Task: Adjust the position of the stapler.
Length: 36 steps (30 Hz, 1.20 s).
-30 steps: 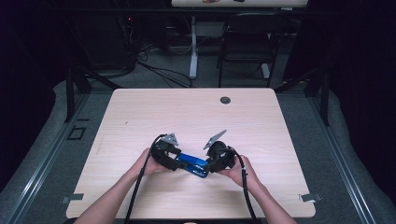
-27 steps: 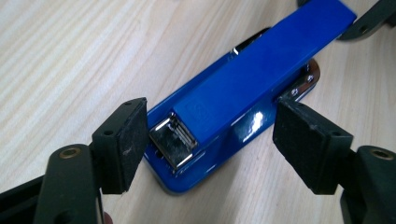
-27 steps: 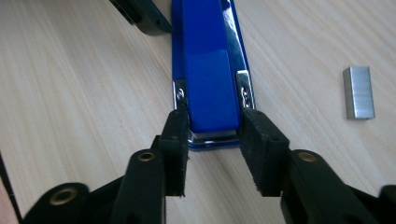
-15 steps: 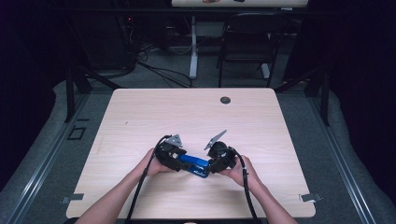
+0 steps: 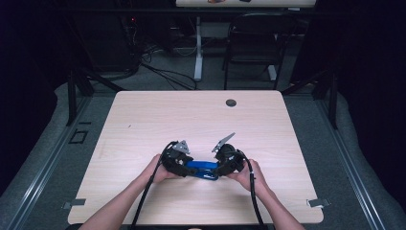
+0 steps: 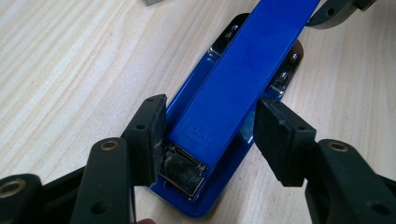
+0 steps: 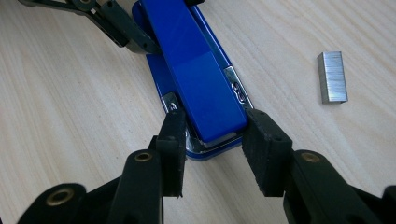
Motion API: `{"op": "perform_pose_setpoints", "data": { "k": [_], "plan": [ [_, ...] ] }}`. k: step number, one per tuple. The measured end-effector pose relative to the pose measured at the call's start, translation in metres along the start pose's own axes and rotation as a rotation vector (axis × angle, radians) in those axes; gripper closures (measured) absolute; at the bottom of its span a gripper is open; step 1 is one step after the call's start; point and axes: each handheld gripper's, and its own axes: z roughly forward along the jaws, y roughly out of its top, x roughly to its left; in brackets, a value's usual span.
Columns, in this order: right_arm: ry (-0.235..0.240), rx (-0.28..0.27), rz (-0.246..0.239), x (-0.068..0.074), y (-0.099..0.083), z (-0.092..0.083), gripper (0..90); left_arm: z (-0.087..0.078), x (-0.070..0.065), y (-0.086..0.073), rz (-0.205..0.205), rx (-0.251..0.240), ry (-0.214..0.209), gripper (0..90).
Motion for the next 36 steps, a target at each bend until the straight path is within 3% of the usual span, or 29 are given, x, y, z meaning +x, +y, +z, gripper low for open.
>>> {"op": "perform_pose_setpoints", "data": {
  "k": [9,12,15,27,31,34,36],
  "plan": [
    [-0.003,-0.012,-0.001,-0.001,-0.001,0.001,60.1,0.000,-0.004,0.000,-0.020,0.003,0.021,47.3],
    [0.012,-0.027,0.014,-0.004,-0.002,0.000,58.4,-0.002,-0.007,-0.001,-0.030,0.005,0.017,50.8],
    [0.022,-0.046,0.031,-0.005,-0.004,0.002,57.0,-0.001,-0.012,0.000,-0.026,0.019,0.042,51.4],
    [0.038,-0.070,-0.001,-0.001,-0.003,0.005,54.3,-0.008,-0.017,-0.003,-0.039,0.071,0.028,54.9],
    [0.071,-0.076,0.050,-0.006,-0.004,0.003,54.2,-0.006,-0.018,-0.001,-0.040,0.081,0.026,51.1],
    [0.080,-0.083,0.097,-0.010,-0.007,-0.004,44.1,-0.004,-0.017,0.002,-0.047,0.097,0.026,39.9],
    [0.082,-0.141,0.141,-0.013,-0.011,-0.012,38.1,-0.005,-0.016,0.003,-0.056,0.087,0.027,35.7]
  ]
}}
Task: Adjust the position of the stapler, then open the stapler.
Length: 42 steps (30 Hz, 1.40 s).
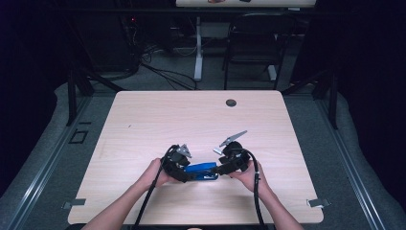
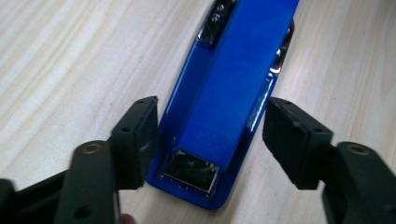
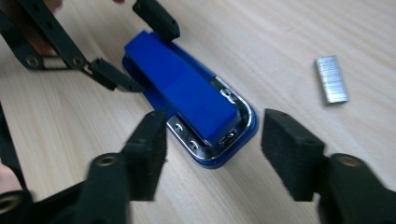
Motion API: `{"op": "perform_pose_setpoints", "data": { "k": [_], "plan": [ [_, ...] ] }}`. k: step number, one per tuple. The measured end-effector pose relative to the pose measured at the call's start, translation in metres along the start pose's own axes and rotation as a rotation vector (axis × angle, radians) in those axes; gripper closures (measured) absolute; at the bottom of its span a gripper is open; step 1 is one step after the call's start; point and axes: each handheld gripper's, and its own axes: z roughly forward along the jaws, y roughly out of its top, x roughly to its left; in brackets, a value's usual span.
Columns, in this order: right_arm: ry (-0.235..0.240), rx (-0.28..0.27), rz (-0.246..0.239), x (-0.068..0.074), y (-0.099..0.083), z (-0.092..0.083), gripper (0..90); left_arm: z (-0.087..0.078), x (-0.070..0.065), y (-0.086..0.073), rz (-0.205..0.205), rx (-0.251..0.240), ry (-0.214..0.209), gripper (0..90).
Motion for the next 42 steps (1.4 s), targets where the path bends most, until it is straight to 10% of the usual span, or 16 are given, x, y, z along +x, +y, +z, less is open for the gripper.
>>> {"op": "perform_pose_setpoints", "data": {
  "k": [19,31,42],
  "plan": [
    [-0.087,-0.036,0.247,-0.016,-0.022,-0.022,82.1,-0.002,-0.005,0.015,0.003,-0.117,0.022,16.0],
    [-0.110,-0.091,0.249,-0.010,-0.019,-0.020,87.7,0.001,-0.013,0.022,0.036,-0.128,0.011,17.4],
    [-0.012,-0.078,0.371,-0.015,-0.025,-0.004,88.5,0.000,-0.015,0.029,0.066,-0.158,0.002,28.7]
  ]
}}
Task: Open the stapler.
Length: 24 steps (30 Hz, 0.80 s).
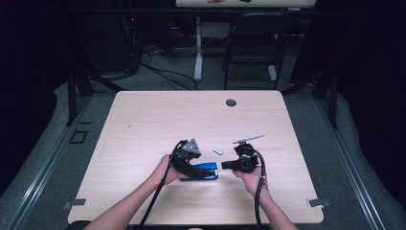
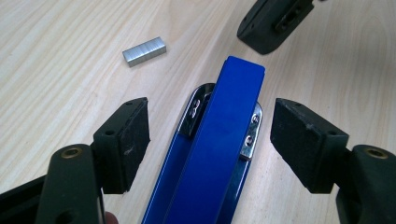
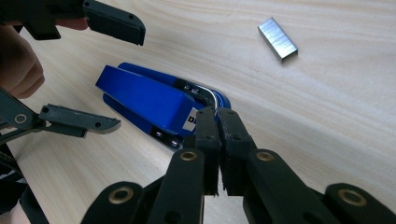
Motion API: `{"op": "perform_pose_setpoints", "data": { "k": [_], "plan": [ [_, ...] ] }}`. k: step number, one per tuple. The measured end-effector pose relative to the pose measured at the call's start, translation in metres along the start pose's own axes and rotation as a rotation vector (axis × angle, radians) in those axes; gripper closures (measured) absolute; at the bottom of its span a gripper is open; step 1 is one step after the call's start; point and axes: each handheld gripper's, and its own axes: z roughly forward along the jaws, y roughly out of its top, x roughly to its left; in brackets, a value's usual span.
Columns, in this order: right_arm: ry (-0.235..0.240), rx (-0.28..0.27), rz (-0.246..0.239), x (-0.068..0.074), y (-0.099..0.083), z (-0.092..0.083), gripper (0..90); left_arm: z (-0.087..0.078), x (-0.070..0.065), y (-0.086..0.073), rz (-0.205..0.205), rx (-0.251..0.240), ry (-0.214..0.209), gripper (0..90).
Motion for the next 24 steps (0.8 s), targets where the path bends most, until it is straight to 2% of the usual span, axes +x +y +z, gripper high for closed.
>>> {"op": "perform_pose_setpoints", "data": {
  "k": [5,12,13,17,18,19,24],
  "plan": [
    [0.008,0.020,0.010,0.001,-0.001,0.004,88.5,0.006,-0.002,0.004,0.016,0.006,-0.003,30.1],
    [-0.009,0.052,0.030,0.002,-0.006,0.015,88.6,0.012,-0.004,0.009,0.045,0.013,-0.021,38.0],
    [-0.008,0.052,0.033,0.001,-0.007,0.016,88.9,0.013,-0.004,0.009,0.043,0.011,-0.038,39.5],
    [-0.008,0.051,0.038,0.000,-0.008,0.018,89.3,0.015,-0.003,0.011,0.054,0.008,-0.050,42.6],
    [-0.010,0.050,0.041,0.000,-0.008,0.018,89.3,0.014,-0.004,0.012,0.059,0.023,-0.031,43.2],
    [-0.002,0.041,0.059,-0.002,-0.009,0.018,89.5,0.016,-0.004,0.012,0.057,0.010,-0.053,44.4],
    [0.005,0.036,0.091,-0.006,-0.011,0.017,89.6,0.020,-0.006,0.014,0.075,0.024,-0.066,47.6]
  ]
}}
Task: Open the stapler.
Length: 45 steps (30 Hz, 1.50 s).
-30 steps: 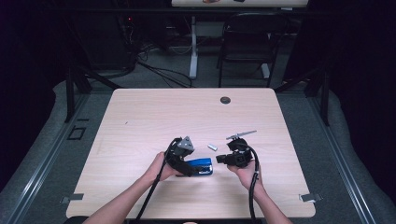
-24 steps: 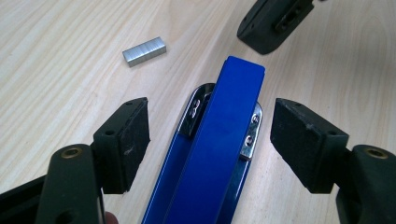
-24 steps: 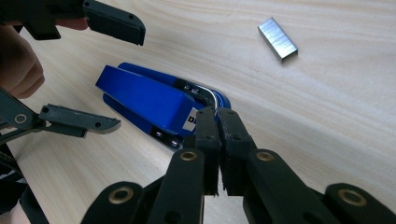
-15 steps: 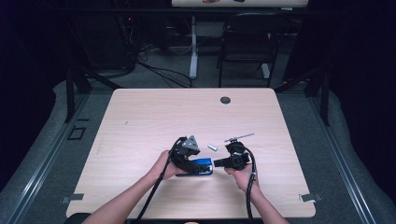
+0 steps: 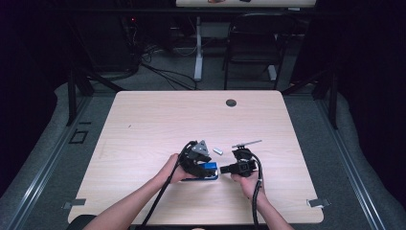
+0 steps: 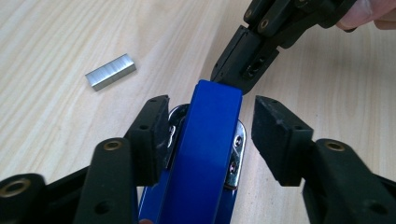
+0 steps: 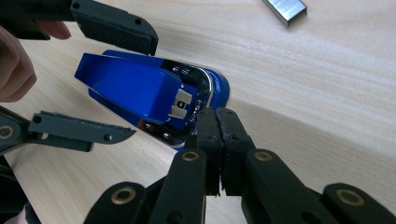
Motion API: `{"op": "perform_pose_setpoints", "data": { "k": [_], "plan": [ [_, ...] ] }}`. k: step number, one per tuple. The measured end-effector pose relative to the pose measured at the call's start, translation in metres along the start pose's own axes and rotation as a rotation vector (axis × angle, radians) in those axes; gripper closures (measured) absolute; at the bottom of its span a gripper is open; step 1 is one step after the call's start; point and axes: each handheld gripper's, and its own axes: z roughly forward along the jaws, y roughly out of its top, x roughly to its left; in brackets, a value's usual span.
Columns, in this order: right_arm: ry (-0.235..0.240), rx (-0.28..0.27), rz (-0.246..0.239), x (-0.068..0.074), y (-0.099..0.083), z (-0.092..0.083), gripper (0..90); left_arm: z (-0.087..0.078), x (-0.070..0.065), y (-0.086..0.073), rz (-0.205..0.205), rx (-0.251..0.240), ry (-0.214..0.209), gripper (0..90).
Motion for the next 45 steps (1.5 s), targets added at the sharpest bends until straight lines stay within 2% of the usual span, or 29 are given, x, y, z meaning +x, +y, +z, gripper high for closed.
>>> {"op": "perform_pose_setpoints", "data": {
  "k": [7,17,19,20,26,29,32,36,37,38,45],
  "plan": [
    [-0.005,-0.013,0.000,0.000,-0.001,-0.002,89.4,0.009,-0.001,0.003,0.009,0.020,-0.012,51.8],
    [-0.014,-0.028,0.019,-0.003,-0.004,-0.005,88.6,0.013,0.002,0.004,0.007,0.021,-0.003,58.3],
    [-0.016,-0.026,0.019,-0.004,-0.004,-0.006,88.6,0.015,0.003,0.003,0.005,0.008,-0.016,58.6],
    [-0.011,-0.032,0.024,-0.005,-0.004,-0.006,88.6,0.014,0.002,0.004,0.013,0.021,0.000,59.0],
    [0.006,-0.032,0.046,-0.004,-0.005,-0.003,88.6,0.015,0.003,0.003,0.019,0.012,-0.023,59.6],
    [0.011,-0.025,0.041,-0.004,-0.004,-0.001,88.6,0.015,0.003,0.003,0.015,0.010,-0.026,59.6],
    [0.013,-0.025,0.042,-0.005,-0.003,-0.002,88.6,0.015,0.003,0.003,0.023,0.010,-0.023,60.0],
    [0.047,-0.037,0.062,-0.006,-0.003,0.000,88.6,0.014,0.003,0.002,0.052,0.010,-0.010,61.9],
    [0.047,-0.037,0.062,-0.006,-0.003,0.000,88.6,0.015,0.004,0.000,0.048,-0.018,-0.033,61.9],
    [0.054,-0.038,0.065,-0.006,-0.003,0.000,88.6,0.015,0.004,-0.001,0.048,-0.025,-0.034,62.7],
    [0.084,-0.026,0.093,-0.006,0.000,0.012,88.9,0.012,0.002,-0.002,0.070,-0.034,-0.036,64.4]
  ]
}}
